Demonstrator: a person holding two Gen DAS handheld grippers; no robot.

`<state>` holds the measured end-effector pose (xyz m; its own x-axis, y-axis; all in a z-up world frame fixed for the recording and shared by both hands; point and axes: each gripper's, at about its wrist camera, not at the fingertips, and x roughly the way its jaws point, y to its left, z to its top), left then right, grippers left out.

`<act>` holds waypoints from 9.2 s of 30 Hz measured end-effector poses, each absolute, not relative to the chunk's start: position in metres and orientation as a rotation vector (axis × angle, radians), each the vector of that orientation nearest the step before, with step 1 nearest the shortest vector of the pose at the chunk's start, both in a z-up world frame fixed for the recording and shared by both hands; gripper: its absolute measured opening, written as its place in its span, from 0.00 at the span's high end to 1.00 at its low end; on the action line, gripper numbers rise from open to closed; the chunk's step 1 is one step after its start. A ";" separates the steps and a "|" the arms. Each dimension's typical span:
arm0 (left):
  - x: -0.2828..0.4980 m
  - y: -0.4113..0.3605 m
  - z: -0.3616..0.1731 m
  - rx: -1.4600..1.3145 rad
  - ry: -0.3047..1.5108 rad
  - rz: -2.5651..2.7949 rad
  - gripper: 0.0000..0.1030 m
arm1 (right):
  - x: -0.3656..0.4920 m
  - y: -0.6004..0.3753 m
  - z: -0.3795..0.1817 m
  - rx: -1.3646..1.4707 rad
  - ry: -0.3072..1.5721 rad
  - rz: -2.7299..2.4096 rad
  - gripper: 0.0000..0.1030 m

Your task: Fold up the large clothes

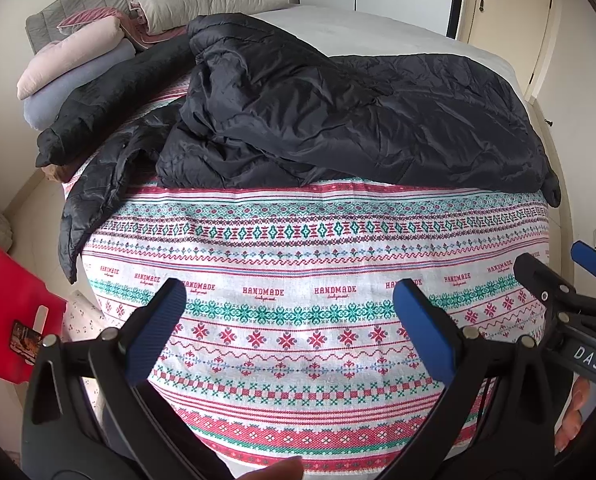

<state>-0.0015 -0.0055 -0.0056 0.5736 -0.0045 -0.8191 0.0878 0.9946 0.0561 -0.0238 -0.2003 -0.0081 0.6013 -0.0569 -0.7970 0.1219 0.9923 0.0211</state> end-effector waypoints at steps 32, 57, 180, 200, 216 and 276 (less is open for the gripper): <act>0.029 -0.007 0.004 0.131 0.887 -0.020 0.00 | 0.002 -0.213 -0.001 0.029 0.913 -0.080 0.00; 0.233 0.066 0.038 -0.072 0.881 -0.221 0.24 | 0.156 -0.412 -0.043 0.436 1.033 0.012 0.01; 0.456 0.143 -0.022 0.189 0.837 0.250 0.63 | 0.401 -0.424 -0.039 -0.127 1.037 -0.277 0.81; 0.173 0.075 -0.094 0.240 0.988 -0.351 0.30 | 0.170 -0.285 -0.086 -0.124 1.224 0.176 0.35; 0.073 0.123 -0.095 0.267 1.123 -0.328 0.16 | 0.041 -0.321 -0.076 0.006 1.192 0.161 0.25; 0.165 0.283 -0.047 -0.129 0.914 0.224 0.16 | 0.140 -0.420 0.008 0.045 1.059 -0.134 0.29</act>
